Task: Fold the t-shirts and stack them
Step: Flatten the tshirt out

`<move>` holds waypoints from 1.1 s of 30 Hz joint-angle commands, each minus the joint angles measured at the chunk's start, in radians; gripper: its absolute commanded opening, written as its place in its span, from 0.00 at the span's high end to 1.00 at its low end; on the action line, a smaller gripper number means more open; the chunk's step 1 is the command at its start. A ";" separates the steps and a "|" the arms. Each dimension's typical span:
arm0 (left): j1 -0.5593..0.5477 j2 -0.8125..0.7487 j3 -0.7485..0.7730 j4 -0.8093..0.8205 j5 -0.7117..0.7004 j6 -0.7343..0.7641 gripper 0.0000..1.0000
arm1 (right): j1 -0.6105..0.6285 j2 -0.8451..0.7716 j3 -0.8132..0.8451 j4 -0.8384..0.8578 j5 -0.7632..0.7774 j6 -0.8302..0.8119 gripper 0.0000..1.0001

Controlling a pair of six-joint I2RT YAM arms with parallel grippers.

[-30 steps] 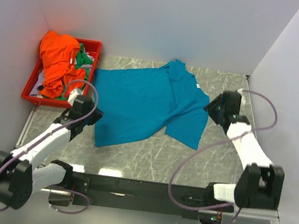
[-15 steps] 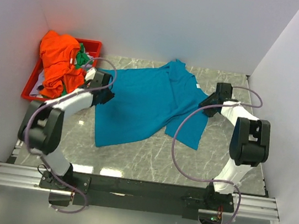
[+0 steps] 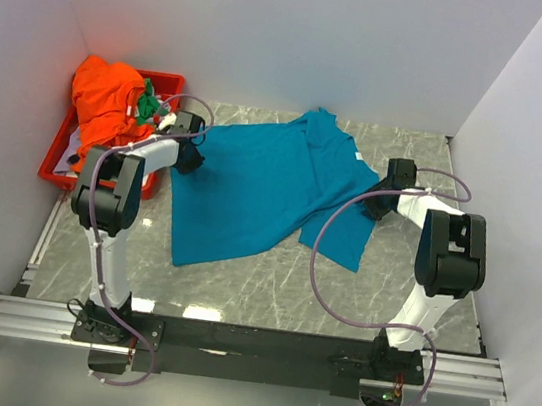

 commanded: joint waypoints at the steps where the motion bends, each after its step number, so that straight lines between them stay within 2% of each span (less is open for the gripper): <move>1: 0.009 0.038 0.085 -0.037 -0.017 0.061 0.77 | -0.001 0.002 0.005 -0.067 0.048 0.008 0.57; 5: 0.015 0.089 0.136 -0.056 -0.031 0.089 0.78 | -0.001 0.016 0.032 -0.188 0.098 0.010 0.62; 11: 0.023 0.147 0.196 -0.066 -0.014 0.109 0.79 | -0.001 -0.030 -0.018 -0.228 0.139 0.014 0.68; 21: 0.023 0.213 0.257 -0.063 0.009 0.158 0.79 | -0.004 -0.214 -0.271 -0.213 0.157 0.022 0.67; 28: 0.023 0.204 0.218 -0.048 0.021 0.183 0.78 | -0.004 -0.346 -0.425 -0.195 0.160 0.037 0.67; 33: 0.024 0.191 0.205 -0.042 0.039 0.203 0.76 | -0.004 -0.496 -0.556 -0.175 0.157 0.086 0.67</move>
